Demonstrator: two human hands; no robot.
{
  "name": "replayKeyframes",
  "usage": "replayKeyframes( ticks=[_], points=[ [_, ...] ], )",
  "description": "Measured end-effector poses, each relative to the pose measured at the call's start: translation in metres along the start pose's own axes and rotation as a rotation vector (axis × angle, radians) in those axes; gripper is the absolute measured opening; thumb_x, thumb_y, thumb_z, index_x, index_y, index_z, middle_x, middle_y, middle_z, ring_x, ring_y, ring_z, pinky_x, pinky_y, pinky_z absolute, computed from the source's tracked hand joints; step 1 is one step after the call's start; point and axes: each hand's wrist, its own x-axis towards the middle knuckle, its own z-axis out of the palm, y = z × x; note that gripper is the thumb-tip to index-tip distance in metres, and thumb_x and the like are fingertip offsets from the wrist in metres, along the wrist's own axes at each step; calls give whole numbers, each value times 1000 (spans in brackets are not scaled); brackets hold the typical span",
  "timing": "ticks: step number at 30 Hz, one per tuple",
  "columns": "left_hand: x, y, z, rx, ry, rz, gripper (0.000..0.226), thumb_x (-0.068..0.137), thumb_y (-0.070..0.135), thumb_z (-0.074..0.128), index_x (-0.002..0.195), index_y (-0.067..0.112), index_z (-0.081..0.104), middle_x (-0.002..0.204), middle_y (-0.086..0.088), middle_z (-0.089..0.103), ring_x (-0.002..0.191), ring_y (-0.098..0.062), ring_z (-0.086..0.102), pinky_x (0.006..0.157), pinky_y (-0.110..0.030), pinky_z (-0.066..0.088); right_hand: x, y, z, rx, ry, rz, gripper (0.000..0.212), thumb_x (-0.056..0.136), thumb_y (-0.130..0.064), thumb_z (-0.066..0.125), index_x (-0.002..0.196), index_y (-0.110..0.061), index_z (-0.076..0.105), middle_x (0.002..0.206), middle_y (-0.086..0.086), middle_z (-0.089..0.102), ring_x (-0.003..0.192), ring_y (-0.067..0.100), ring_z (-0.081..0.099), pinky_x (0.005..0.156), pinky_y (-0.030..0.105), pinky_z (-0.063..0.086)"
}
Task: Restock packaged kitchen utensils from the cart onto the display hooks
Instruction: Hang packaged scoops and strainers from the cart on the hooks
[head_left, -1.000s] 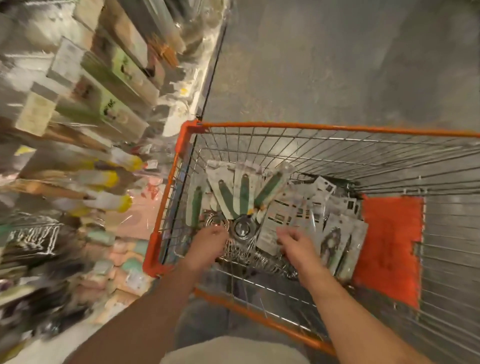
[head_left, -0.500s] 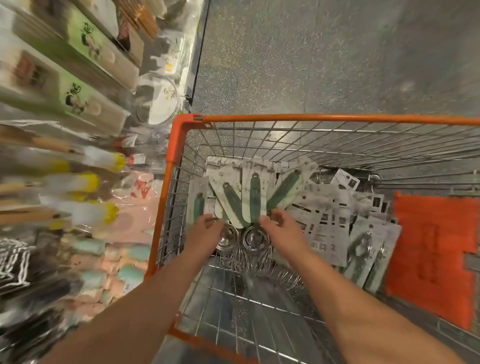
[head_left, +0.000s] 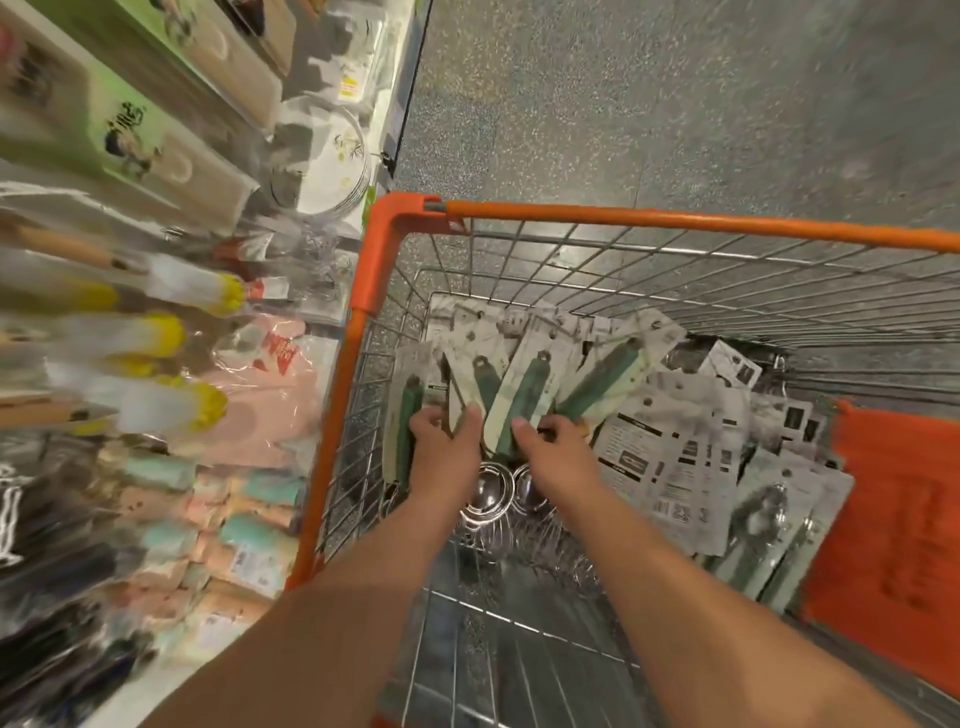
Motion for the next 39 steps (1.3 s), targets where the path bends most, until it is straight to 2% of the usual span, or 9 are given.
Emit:
replayKeyframes(
  ticks=[2, 5, 8, 10, 15, 20, 25, 32, 39],
  points=[
    [-2, 1, 1, -46, 6, -24, 38, 105, 51, 46, 132, 26, 34, 120, -2, 53, 90, -14, 55, 92, -38, 42, -2, 0, 4, 28, -19, -8, 53, 101, -51, 58, 139, -15, 50, 123, 1, 61, 92, 8, 59, 71, 26, 45],
    [-5, 5, 1, -56, -75, -69, 52, 103, 64, 33, 128, 23, 52, 125, 0, 59, 104, -19, 58, 98, -37, 42, -5, 0, 10, 35, -21, -20, 46, 97, -54, 60, 126, -19, 54, 121, 0, 62, 96, 14, 62, 83, 38, 54],
    [7, -9, 0, -56, -112, -91, 115, 60, 101, 28, 139, 24, 57, 140, -3, 62, 123, -29, 60, 109, -51, 45, -13, -2, 8, 26, -78, 30, 43, 100, -53, 57, 123, -17, 53, 110, -2, 60, 91, 12, 58, 74, 33, 48],
    [16, -23, 0, -38, -132, -62, 130, 50, 108, 28, 148, 27, 51, 146, -6, 59, 131, -32, 57, 111, -56, 44, -17, 3, 4, 45, -115, 37, 37, 101, -50, 58, 115, -16, 55, 104, 0, 62, 85, 12, 58, 73, 33, 49],
    [-29, 2, -13, -150, -140, 18, 68, 91, 68, 60, 143, 24, 56, 134, 4, 65, 125, -23, 60, 107, -43, 47, -34, 9, -3, 128, -171, -29, 22, 99, -41, 67, 111, -23, 66, 96, -3, 73, 87, 14, 69, 79, 32, 56],
    [-37, -7, -22, -262, -172, 7, 91, 49, 67, 94, 125, 27, 65, 121, 1, 75, 114, -27, 70, 103, -55, 53, -50, 8, -5, 138, -134, -111, 14, 103, -28, 62, 104, -19, 72, 72, -5, 66, 65, 10, 61, 65, 28, 51],
    [-39, -16, -35, -126, -79, 5, 89, 56, 66, 91, 129, 22, 63, 117, -1, 75, 107, -26, 72, 100, -52, 56, -57, 12, -8, 175, -43, -57, 22, 106, -29, 56, 116, -23, 75, 98, -3, 75, 86, 19, 67, 88, 51, 60],
    [-36, -26, -51, 219, 149, 91, 61, 75, 59, 83, 120, 24, 63, 104, 6, 70, 91, -20, 67, 87, -41, 56, -43, 28, -33, 217, 74, 38, 25, 108, -27, 48, 129, -31, 61, 129, 2, 65, 118, 29, 63, 105, 52, 52],
    [-32, -34, -48, 146, 102, 128, 54, 74, 50, 89, 115, 26, 63, 102, 7, 71, 90, -16, 68, 82, -35, 56, -37, 9, -20, 195, 4, -22, 29, 108, -24, 51, 134, -14, 61, 118, 1, 68, 103, 21, 66, 96, 41, 56]
  ],
)
